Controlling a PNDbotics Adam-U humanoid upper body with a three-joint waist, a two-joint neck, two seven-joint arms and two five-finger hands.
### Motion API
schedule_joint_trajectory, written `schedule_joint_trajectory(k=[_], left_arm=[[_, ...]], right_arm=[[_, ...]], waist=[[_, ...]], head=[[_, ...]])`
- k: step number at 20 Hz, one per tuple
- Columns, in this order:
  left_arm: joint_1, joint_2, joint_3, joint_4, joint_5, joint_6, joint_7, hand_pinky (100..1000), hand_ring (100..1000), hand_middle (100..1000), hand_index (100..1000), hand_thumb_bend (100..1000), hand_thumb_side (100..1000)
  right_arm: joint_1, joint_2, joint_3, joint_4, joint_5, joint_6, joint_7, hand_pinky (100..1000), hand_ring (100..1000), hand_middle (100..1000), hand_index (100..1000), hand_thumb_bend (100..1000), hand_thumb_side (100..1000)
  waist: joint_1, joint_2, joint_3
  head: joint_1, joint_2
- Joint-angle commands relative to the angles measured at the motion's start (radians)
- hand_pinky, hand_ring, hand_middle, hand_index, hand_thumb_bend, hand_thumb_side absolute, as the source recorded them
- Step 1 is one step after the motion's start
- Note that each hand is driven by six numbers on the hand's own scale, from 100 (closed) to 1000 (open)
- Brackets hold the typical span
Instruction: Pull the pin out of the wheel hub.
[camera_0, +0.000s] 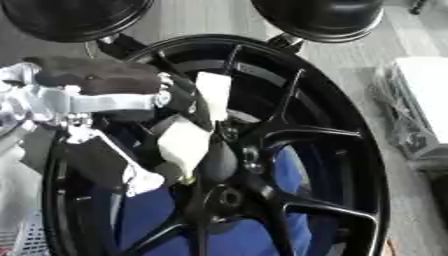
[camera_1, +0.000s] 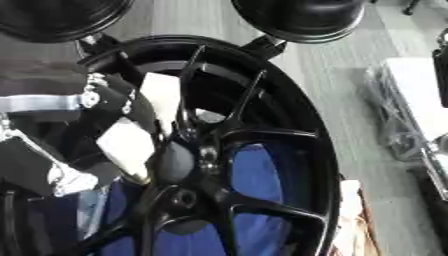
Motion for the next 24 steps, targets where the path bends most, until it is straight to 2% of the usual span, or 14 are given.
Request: schedule_joint_trajectory(k=[1, 12, 19, 24], left_arm=[[-0.007, 0.009, 0.001, -0.009, -0.012, 0.02, -0.023, 870, 843, 837, 850, 224, 177], [0.0, 0.005, 0.001, -0.009, -0.022, 0.041, -0.032, 828, 798, 794, 833, 185, 193], [-0.003, 0.003, 0.016, -0.009, 0.0, 0.049, -0.02, 809, 725, 729, 806, 150, 196], [-0.002, 0.006, 0.015, -0.009, -0.004, 0.053, -0.022, 772, 631, 701, 793, 150, 197]], right_arm=[[-0.01, -0.015, -0.006, -0.018, -0.004, 0.019, -0.027, 485, 615, 689, 543, 100, 537], [-0.007, -0.01, -0.006, -0.018, -0.007, 0.013, -0.027, 485, 616, 690, 542, 100, 543], [-0.008, -0.01, -0.005, -0.018, -0.007, 0.013, -0.027, 486, 617, 691, 543, 100, 543], [-0.011, -0.01, -0.004, -0.018, -0.004, 0.009, -0.027, 487, 618, 691, 544, 100, 544]], waist=[[0.0, -0.015, -0.003], [0.001, -0.012, -0.005], [-0.001, -0.016, 0.0], [-0.002, -0.017, 0.003]], head=[[0.005, -0.017], [0.006, -0.019], [0.007, -0.018], [0.008, -0.02]])
